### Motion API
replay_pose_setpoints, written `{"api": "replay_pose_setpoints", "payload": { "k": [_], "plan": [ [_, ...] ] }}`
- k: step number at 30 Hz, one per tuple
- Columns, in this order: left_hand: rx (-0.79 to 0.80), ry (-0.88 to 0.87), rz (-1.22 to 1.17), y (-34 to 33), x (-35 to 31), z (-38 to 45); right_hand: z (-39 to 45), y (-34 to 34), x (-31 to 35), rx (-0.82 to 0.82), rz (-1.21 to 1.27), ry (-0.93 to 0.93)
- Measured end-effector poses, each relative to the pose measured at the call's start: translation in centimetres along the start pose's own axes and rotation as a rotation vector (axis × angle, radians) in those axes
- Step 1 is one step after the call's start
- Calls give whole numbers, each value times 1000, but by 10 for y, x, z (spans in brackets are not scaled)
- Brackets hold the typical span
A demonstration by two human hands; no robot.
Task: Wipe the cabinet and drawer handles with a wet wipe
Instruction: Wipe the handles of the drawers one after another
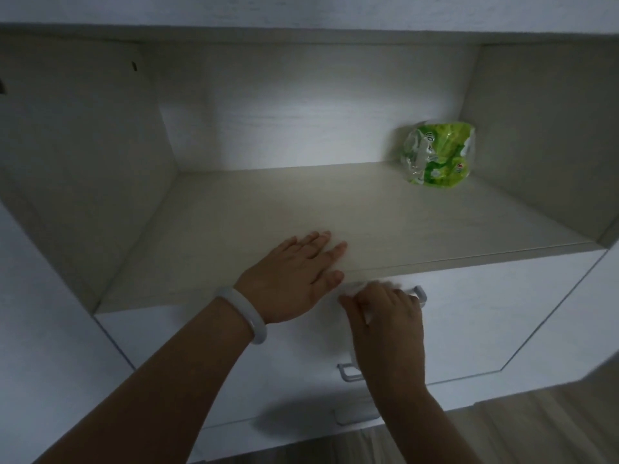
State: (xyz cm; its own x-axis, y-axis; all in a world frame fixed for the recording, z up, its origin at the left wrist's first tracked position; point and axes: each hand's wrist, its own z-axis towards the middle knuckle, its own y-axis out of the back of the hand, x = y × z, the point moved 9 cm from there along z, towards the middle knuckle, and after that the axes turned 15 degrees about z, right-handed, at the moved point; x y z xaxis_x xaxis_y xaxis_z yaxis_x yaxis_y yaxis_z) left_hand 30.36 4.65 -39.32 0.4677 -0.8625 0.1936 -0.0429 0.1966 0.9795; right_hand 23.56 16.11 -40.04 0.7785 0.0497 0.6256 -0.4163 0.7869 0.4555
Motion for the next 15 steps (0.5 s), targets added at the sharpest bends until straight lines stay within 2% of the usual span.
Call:
{"api": "replay_pose_setpoints", "payload": {
  "k": [3,5,9,12,15],
  "plan": [
    [-11,-7,-9,-1,2,1,-6,15,4,28,79,135],
    [-24,-10,-11,0,2,1,-8,26,-2,51,85,160],
    [-29,-4,-16,-1,2,3,0,50,-18,28,70,98],
    [-30,-2,-33,-1,3,2,4,35,-4,104,127,70],
    [-31,0,-49,0,4,2,4,21,3,110,166,-6]
  ]
}}
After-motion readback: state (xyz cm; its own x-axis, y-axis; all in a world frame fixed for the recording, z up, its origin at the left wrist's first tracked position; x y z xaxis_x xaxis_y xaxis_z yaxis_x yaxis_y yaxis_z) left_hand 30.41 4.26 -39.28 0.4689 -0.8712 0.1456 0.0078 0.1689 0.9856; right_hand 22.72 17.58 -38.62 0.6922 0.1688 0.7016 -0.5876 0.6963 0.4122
